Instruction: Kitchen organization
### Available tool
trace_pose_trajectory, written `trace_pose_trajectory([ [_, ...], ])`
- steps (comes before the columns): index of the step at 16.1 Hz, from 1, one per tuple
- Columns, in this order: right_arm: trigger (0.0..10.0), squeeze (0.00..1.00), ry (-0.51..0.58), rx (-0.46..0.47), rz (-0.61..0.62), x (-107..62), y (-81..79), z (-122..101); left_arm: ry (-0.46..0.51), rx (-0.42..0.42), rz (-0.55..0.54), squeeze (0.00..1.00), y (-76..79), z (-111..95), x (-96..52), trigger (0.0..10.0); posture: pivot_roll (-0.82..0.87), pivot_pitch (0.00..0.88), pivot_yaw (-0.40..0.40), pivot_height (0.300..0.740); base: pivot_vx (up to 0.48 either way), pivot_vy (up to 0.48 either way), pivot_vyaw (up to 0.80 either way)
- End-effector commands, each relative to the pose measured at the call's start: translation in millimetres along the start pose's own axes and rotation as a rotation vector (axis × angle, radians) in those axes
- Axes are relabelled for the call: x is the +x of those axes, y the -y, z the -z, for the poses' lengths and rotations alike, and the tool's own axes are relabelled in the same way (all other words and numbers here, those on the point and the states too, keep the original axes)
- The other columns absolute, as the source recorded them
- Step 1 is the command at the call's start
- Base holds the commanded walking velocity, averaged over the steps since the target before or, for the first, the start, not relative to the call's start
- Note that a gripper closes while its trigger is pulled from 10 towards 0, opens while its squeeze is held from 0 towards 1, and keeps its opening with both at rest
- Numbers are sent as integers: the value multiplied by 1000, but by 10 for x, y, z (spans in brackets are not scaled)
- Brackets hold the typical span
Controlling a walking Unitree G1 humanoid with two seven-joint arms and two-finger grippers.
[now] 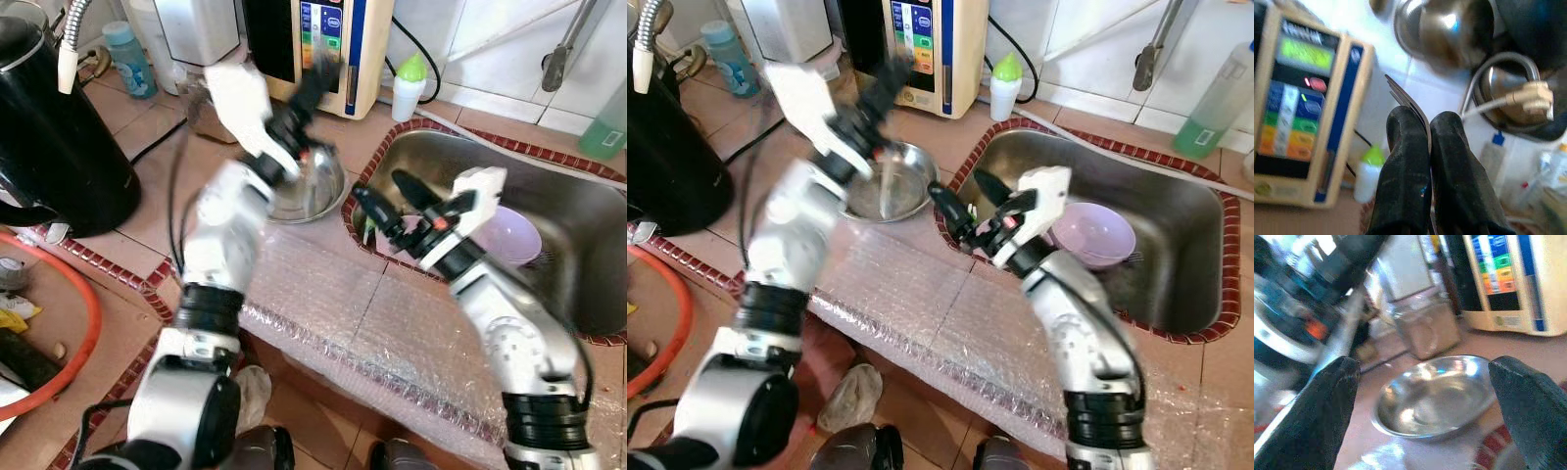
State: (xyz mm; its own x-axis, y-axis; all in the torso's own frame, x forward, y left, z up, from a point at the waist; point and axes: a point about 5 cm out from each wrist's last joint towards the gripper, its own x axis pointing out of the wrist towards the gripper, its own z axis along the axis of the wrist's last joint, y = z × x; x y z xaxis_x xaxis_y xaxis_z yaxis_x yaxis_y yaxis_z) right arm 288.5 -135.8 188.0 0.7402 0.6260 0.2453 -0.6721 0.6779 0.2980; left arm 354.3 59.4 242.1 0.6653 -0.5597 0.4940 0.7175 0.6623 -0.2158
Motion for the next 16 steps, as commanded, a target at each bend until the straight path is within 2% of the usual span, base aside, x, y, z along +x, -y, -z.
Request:
trace_pose_trajectory([
  [1,10000,0,5,31,-58,-5,-60,-41,-2,18,25,0,29,1,9,0,-104,61,92,740,0,0,0],
  [3,10000,0,-7,106,-128,-32,-111,-52,-9,-12,36,0,61,52,9,0,-110,61,94,740,0,0,0],
  [5,10000,0,-27,149,-146,-52,-108,-49,-2,-39,43,0,95,61,24,0,-112,61,95,740,0,0,0],
  [8,10000,0,-62,247,-184,-47,-105,61,20,-137,55,0,174,54,67,0,-113,60,100,740,0,0,0],
  [9,9098,0,-70,261,-195,-20,-115,99,19,-150,58,0,192,66,63,0,-113,60,100,740,0,0,0],
  [11,8902,0,-81,287,-206,43,-113,160,18,-172,60,0,225,89,58,0,-113,60,102,740,0,0,0],
  [12,0,0,-90,296,-206,72,-100,191,16,-176,66,0,250,96,58,0,-111,60,101,740,0,0,0],
  [16,0,0,-136,306,-226,126,-63,271,14,-208,81,0,325,98,52,0,-106,61,99,740,0,0,0],
])
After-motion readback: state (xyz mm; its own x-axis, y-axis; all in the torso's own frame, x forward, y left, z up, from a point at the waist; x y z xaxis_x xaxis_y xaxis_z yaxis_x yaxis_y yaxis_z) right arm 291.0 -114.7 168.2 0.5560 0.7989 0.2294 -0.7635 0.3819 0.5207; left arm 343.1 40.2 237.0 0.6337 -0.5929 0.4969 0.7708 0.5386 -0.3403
